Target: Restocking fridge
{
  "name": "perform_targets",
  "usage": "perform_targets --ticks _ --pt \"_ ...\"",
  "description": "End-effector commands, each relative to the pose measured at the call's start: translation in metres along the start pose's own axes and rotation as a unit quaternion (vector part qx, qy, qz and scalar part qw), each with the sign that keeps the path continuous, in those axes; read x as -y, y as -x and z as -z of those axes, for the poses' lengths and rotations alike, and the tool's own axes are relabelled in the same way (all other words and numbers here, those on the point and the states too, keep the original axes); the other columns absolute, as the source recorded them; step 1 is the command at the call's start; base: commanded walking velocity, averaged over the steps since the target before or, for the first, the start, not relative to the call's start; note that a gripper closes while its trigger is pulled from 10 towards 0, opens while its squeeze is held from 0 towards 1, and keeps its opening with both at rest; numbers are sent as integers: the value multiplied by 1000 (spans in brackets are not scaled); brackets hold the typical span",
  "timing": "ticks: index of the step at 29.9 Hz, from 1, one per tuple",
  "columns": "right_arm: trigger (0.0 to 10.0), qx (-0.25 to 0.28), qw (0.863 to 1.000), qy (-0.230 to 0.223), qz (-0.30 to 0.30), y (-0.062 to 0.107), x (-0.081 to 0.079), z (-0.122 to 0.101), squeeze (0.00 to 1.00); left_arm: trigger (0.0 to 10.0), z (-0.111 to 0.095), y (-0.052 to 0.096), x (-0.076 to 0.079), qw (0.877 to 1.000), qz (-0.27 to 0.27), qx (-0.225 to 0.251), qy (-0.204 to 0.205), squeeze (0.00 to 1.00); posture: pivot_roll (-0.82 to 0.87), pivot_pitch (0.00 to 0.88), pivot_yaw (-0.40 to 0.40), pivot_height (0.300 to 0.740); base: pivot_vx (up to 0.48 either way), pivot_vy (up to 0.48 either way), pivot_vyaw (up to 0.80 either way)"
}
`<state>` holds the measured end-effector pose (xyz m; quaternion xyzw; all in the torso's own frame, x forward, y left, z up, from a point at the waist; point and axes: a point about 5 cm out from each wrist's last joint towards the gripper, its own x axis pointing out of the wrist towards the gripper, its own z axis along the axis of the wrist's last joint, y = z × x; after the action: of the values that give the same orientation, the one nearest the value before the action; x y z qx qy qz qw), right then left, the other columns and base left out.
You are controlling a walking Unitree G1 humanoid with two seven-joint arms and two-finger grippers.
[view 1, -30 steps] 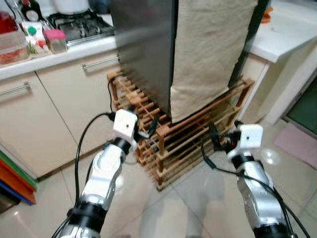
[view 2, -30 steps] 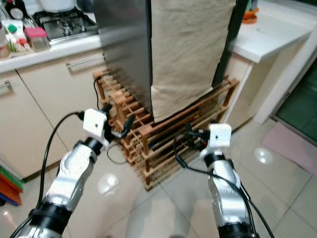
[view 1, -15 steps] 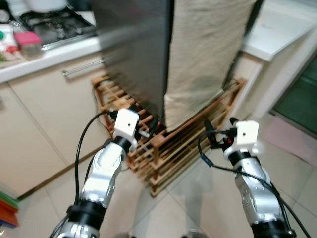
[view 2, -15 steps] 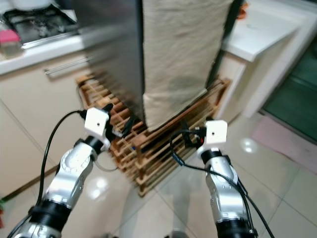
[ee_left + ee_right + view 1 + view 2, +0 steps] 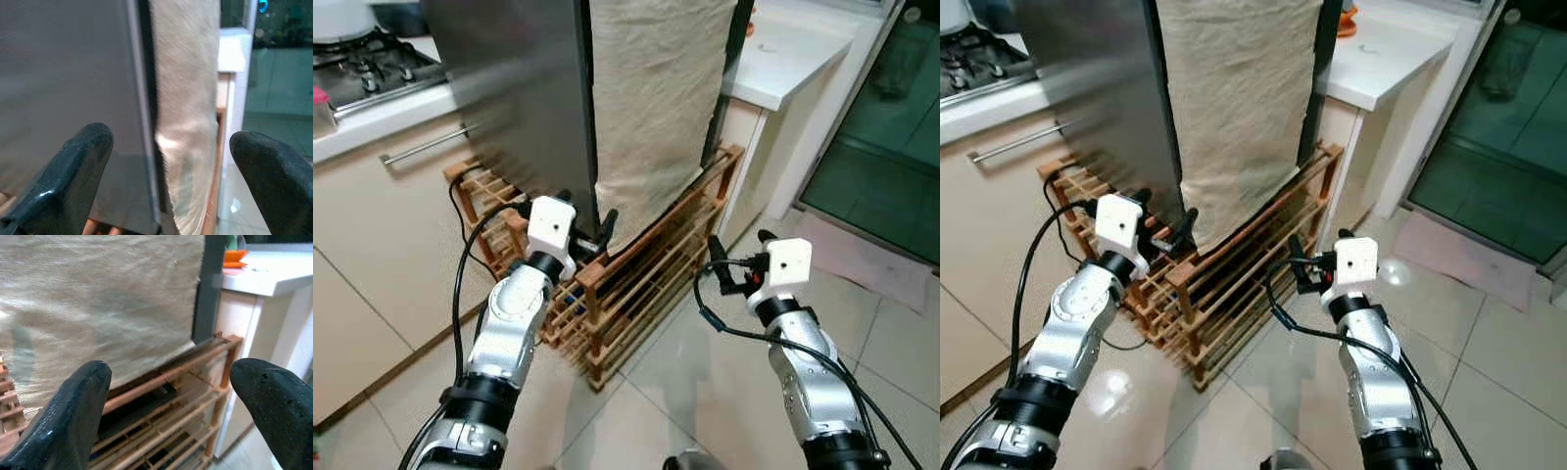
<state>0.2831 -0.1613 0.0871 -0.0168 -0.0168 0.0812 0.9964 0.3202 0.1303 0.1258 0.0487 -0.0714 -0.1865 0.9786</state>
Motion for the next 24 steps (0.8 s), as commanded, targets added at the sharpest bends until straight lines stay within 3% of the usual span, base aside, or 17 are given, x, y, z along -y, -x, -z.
perform_targets --ticks 1,4,9,16,24 --pt "10000 5 1000 1 0 -3 -1 -2 0 10000 -13 -6 -3 1000 -7 27 -1 0 -53 0 7 724 416 240 0" --pt "10000 4 1000 1 -1 -2 -3 0 0 10000 -13 -6 -4 999 -24 25 -10 0 -53 0 7 724 135 85 0" --pt "10000 2 1000 3 -6 -1 -4 1 0 10000 -12 -9 -7 999 -35 15 8 0 -54 0 5 724 0 0 0" --pt "10000 -6 1000 11 -6 0 -3 4 0 10000 -12 -16 -7 1000 -21 2 6 0 -55 0 5 724 0 0 0" --pt "10000 -6 1000 9 1 0 -3 5 0 10000 -21 -28 1 1000 16 -3 -15 0 -60 0 12 724 0 0 -687"
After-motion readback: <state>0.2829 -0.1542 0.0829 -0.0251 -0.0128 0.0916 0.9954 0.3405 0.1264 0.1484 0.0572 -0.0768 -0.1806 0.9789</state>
